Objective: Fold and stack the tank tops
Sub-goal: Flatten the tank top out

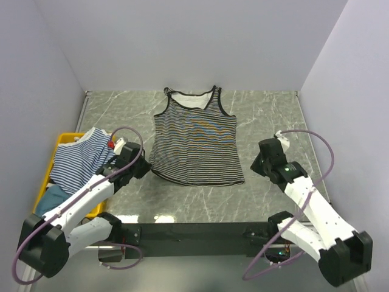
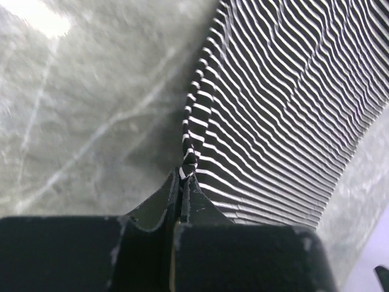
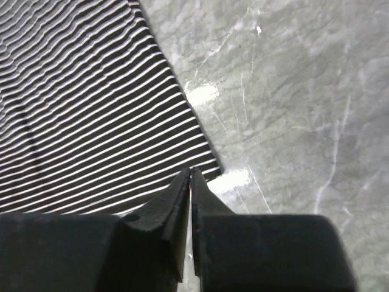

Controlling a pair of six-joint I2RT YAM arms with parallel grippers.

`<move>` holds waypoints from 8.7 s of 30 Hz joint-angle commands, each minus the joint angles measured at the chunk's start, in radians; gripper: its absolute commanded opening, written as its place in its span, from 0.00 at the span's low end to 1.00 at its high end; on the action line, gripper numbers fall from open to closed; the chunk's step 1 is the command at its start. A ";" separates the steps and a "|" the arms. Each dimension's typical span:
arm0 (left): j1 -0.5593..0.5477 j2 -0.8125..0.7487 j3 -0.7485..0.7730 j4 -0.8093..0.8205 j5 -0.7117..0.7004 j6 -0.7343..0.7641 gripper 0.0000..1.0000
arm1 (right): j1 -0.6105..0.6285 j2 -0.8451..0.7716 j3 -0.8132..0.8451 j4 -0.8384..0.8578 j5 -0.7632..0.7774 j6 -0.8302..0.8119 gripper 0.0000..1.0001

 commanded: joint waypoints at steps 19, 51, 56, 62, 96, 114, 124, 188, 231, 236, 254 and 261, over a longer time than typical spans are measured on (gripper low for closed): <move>-0.041 -0.019 -0.047 -0.067 0.062 0.013 0.00 | 0.162 0.165 -0.140 0.023 0.084 0.166 0.57; 0.022 -0.044 -0.042 -0.059 0.120 0.062 0.01 | 0.141 0.274 -0.139 0.162 0.120 0.217 0.57; 0.022 -0.048 -0.042 -0.059 0.117 0.064 0.01 | 0.130 0.326 -0.123 0.184 0.106 0.192 0.50; 0.022 -0.058 -0.030 -0.061 0.124 0.088 0.00 | 0.133 0.344 -0.097 0.161 0.109 0.166 0.00; 0.275 1.035 1.889 0.304 0.296 0.354 0.01 | -0.109 1.041 1.952 0.235 0.043 -0.412 0.00; 0.396 1.066 1.793 0.798 0.394 0.300 0.01 | -0.136 1.019 1.756 0.687 0.038 -0.504 0.00; 0.387 0.662 1.029 0.860 0.471 0.202 0.01 | -0.134 0.652 1.045 0.563 0.032 -0.295 0.00; 0.341 0.664 0.957 0.393 0.375 0.236 0.01 | -0.063 0.708 1.265 0.199 0.110 -0.334 0.00; 0.353 0.426 1.000 0.943 0.430 0.291 0.01 | 0.148 0.338 1.034 0.764 0.191 -0.629 0.00; 0.297 0.084 0.808 0.805 0.373 0.325 0.01 | 0.260 0.054 0.898 0.640 0.208 -0.554 0.00; 0.283 0.054 0.838 0.694 0.316 0.280 0.01 | 0.259 0.151 1.045 0.425 0.199 -0.563 0.00; 0.298 0.362 0.958 0.804 0.341 0.285 0.01 | 0.037 0.493 1.324 0.405 -0.018 -0.463 0.00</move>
